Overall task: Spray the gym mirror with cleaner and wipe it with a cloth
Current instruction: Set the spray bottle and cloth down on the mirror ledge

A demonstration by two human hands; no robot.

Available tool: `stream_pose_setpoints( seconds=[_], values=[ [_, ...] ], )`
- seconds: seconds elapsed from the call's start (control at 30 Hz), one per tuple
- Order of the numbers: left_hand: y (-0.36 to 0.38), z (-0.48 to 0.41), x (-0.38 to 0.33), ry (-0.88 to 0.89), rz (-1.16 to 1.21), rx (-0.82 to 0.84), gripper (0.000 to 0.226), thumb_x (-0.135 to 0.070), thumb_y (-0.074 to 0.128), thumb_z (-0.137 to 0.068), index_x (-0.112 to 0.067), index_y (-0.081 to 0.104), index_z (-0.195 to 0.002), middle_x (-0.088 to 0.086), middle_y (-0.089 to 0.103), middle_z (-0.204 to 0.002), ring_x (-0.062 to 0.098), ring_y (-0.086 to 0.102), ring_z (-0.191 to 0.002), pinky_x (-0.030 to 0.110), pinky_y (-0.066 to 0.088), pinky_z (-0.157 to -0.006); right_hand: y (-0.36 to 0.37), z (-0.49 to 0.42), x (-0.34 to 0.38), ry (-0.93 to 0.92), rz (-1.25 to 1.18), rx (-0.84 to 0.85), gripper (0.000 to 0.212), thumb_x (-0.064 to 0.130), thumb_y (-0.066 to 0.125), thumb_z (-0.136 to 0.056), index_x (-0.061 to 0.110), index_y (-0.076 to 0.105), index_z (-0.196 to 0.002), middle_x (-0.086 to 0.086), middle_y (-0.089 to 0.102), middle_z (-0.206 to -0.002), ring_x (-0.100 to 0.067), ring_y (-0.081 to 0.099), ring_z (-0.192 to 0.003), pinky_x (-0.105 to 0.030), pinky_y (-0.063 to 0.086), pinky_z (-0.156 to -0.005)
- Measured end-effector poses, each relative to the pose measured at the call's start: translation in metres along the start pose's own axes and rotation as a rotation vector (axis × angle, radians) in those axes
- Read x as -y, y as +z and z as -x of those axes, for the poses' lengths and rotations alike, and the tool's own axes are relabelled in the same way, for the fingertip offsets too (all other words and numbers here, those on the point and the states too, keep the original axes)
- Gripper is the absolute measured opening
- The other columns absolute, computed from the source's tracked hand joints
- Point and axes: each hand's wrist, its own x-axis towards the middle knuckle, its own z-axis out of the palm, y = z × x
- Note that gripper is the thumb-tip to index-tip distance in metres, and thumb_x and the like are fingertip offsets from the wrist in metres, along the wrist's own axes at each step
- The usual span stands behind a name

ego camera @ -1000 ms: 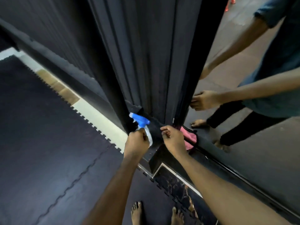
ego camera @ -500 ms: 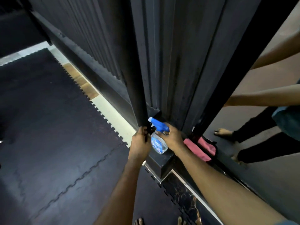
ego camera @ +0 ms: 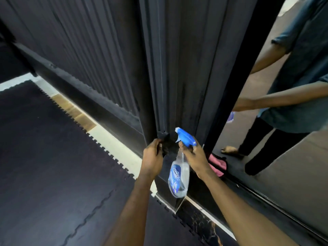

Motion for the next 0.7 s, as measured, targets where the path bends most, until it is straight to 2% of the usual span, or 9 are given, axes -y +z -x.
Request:
stream_pose_setpoints(
  seconds=[0.07, 0.13, 0.2, 0.27, 0.33, 0.43, 0.53, 0.6, 0.7],
  values=[
    [-0.009, 0.005, -0.010, 0.065, 0.031, -0.009, 0.025, -0.006, 0.049, -0.107, -0.009, 0.069, -0.122, 0.000, 0.071, -0.097, 0.016, 0.066, -0.084, 0.010, 0.043, -0.072, 0.003, 0.008, 0.017, 0.009, -0.023, -0.023, 0.030, 0.044, 0.073, -0.086, 0.026, 0.064, -0.109, 0.005, 0.071, -0.096, -0.003, 0.066, -0.088, -0.021, 0.051, -0.083],
    [-0.016, 0.009, -0.016, 0.092, 0.084, -0.015, 0.025, -0.009, 0.049, -0.108, -0.011, 0.069, -0.123, 0.000, 0.073, -0.100, 0.011, 0.065, -0.082, 0.005, 0.043, -0.074, 0.006, 0.014, 0.028, 0.015, -0.077, -0.037, 0.026, 0.032, 0.071, -0.083, 0.019, 0.066, -0.105, 0.013, 0.068, -0.086, -0.001, 0.063, -0.081, -0.017, 0.048, -0.079],
    [-0.021, 0.014, -0.018, 0.102, 0.123, 0.005, 0.026, -0.016, 0.049, -0.109, -0.016, 0.070, -0.123, 0.000, 0.075, -0.103, 0.012, 0.069, -0.088, 0.014, 0.051, -0.081, 0.007, 0.023, 0.034, 0.051, -0.112, -0.032, 0.004, 0.016, 0.069, -0.087, 0.016, 0.068, -0.091, 0.015, 0.065, -0.071, 0.000, 0.060, -0.069, -0.022, 0.048, -0.073],
    [-0.023, 0.019, -0.018, 0.106, 0.162, 0.036, 0.025, -0.023, 0.049, -0.108, -0.020, 0.070, -0.122, -0.003, 0.076, -0.107, 0.012, 0.072, -0.098, 0.029, 0.057, -0.091, 0.007, 0.032, 0.037, 0.099, -0.164, 0.008, 0.016, 0.004, 0.065, -0.095, 0.009, 0.069, -0.080, 0.006, 0.064, -0.063, -0.006, 0.059, -0.059, -0.031, 0.048, -0.069],
    [-0.024, 0.024, -0.017, 0.118, 0.183, 0.045, 0.023, -0.025, 0.051, -0.108, -0.021, 0.070, -0.120, -0.003, 0.076, -0.106, 0.012, 0.073, -0.100, 0.033, 0.057, -0.092, 0.008, 0.040, 0.039, 0.128, -0.224, 0.051, 0.014, 0.007, 0.066, -0.097, 0.000, 0.072, -0.087, -0.003, 0.066, -0.066, -0.012, 0.061, -0.060, -0.033, 0.050, -0.067],
    [-0.029, 0.030, -0.019, 0.183, 0.201, 0.042, 0.020, -0.023, 0.053, -0.106, -0.018, 0.070, -0.113, -0.005, 0.075, -0.099, 0.009, 0.072, -0.092, 0.029, 0.056, -0.087, 0.013, 0.053, 0.048, 0.157, -0.342, 0.074, 0.017, 0.022, 0.073, -0.083, 0.009, 0.075, -0.094, -0.003, 0.070, -0.074, -0.016, 0.065, -0.068, -0.032, 0.053, -0.068],
    [-0.034, 0.033, -0.023, 0.215, 0.206, 0.092, 0.023, -0.031, 0.051, -0.105, -0.017, 0.069, -0.104, -0.005, 0.073, -0.089, 0.007, 0.067, -0.082, 0.031, 0.055, -0.080, 0.017, 0.060, 0.052, 0.128, -0.321, 0.115, 0.016, 0.012, 0.071, -0.089, 0.012, 0.076, -0.103, -0.003, 0.076, -0.087, -0.017, 0.069, -0.082, -0.030, 0.054, -0.078],
    [-0.038, 0.033, -0.023, 0.209, 0.228, 0.106, 0.024, -0.034, 0.052, -0.105, -0.016, 0.067, -0.102, -0.002, 0.071, -0.085, 0.007, 0.065, -0.077, 0.032, 0.055, -0.077, 0.020, 0.064, 0.058, 0.115, -0.302, 0.146, 0.020, 0.013, 0.069, -0.085, 0.014, 0.076, -0.104, 0.000, 0.077, -0.088, -0.013, 0.071, -0.084, -0.026, 0.055, -0.080],
    [-0.044, 0.034, -0.024, 0.215, 0.208, 0.131, 0.023, -0.026, 0.053, -0.108, -0.010, 0.065, -0.098, -0.007, 0.066, -0.076, -0.001, 0.059, -0.071, 0.019, 0.049, -0.070, 0.021, 0.066, 0.060, 0.122, -0.305, 0.158, 0.031, 0.019, 0.068, -0.078, 0.015, 0.077, -0.107, -0.004, 0.078, -0.094, -0.015, 0.071, -0.088, -0.031, 0.054, -0.084]
  ],
)
